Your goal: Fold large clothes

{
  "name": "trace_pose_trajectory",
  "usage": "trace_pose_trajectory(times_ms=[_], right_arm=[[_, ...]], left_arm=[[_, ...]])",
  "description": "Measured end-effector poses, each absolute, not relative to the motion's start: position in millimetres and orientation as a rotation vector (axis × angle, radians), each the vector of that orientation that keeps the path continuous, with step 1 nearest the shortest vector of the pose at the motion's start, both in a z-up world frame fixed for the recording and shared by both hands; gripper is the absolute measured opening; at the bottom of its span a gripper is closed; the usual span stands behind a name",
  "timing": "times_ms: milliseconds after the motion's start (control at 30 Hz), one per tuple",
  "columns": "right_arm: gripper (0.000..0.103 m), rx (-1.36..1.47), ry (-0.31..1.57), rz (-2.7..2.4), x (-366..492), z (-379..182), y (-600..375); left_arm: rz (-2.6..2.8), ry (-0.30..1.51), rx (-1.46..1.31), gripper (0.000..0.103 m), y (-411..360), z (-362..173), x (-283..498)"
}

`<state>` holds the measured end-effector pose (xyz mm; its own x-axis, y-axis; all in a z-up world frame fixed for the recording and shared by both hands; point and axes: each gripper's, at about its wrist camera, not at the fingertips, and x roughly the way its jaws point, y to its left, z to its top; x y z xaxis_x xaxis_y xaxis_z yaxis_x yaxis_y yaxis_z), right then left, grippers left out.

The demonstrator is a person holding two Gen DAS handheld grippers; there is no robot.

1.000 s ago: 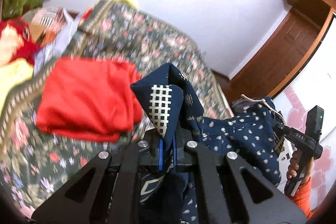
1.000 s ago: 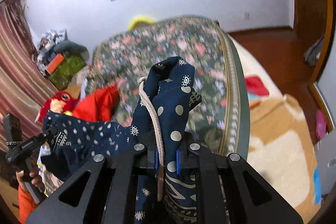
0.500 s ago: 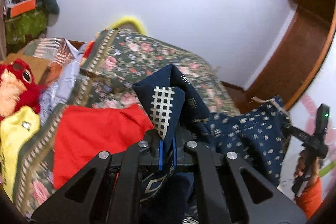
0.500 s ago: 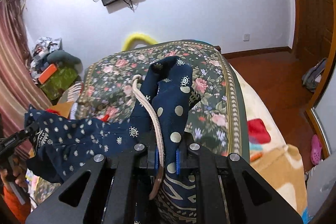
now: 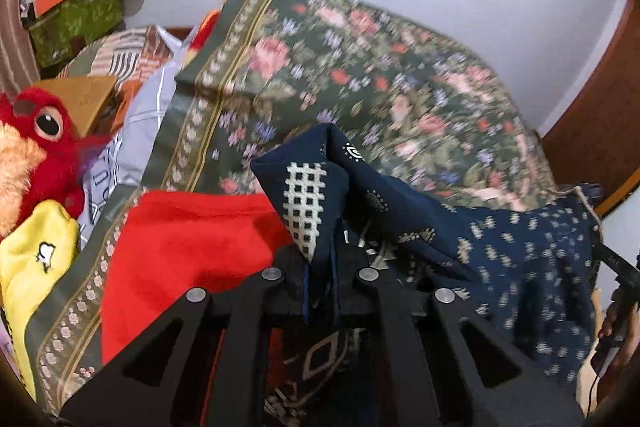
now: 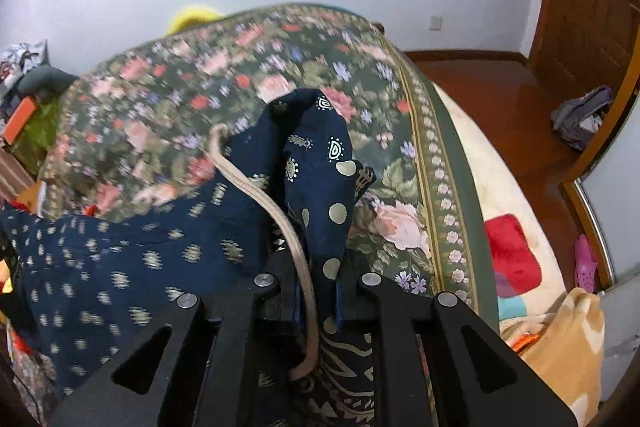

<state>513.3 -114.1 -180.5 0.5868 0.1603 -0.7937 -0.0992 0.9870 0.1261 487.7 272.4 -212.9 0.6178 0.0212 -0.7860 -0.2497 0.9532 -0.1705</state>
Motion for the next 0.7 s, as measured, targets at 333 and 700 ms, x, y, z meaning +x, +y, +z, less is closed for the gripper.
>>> trace_pose_trajectory(times_ms=[333, 700], right_arm=[[0.016, -0.001, 0.973, 0.064, 500.8, -176.0, -135.5], [0.048, -0.122, 0.874, 0.144, 423.4, -106.1, -134.0]], left_arm=[[0.233, 1.012, -0.166, 0.014, 279.1, -228.8, 470.9], [0.176, 0.942, -0.035, 0.032, 246.4, -157.3, 402.0]])
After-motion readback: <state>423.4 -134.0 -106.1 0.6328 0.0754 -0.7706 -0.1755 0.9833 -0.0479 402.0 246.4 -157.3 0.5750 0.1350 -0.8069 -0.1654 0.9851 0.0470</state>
